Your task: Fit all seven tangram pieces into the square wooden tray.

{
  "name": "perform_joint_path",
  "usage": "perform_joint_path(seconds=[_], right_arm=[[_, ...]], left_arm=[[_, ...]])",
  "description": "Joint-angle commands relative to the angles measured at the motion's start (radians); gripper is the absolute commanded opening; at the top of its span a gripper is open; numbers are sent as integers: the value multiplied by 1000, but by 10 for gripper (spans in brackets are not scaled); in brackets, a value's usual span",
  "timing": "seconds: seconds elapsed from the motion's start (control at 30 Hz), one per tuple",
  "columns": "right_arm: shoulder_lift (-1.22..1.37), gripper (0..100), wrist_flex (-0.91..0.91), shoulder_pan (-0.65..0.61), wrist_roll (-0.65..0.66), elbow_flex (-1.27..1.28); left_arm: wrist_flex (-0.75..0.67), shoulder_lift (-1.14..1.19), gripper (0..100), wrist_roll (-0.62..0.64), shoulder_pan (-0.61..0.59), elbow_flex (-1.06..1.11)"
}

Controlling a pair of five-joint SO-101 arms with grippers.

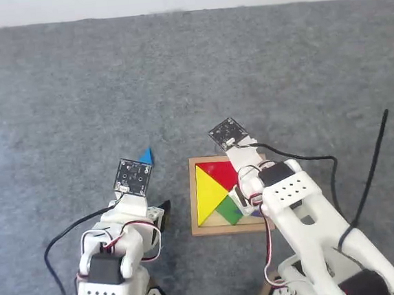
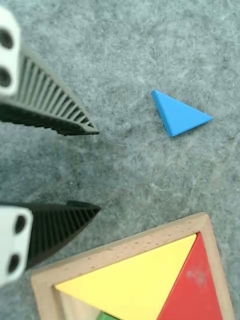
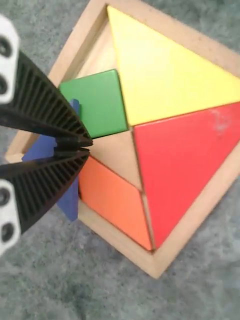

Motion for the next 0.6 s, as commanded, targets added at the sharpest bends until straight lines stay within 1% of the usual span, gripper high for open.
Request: perform_joint_path(seconds=[0.0, 0.17, 0.33, 0.43, 0.57], right_arm=[[-5, 6, 47, -15, 38, -2], [-5, 6, 47, -91, 57, 34], [-25, 6, 53, -79, 51, 23], [-142, 6, 90, -15, 48, -8], [-387, 6, 142, 116, 49, -15]], left_arm=[[-5, -8, 207, -2, 5, -7], [-5, -8, 207, -2, 5, -7], [-5, -8, 207, -2, 5, -7], [-5, -8, 207, -2, 5, -7], [-5, -8, 207, -2, 5, -7]])
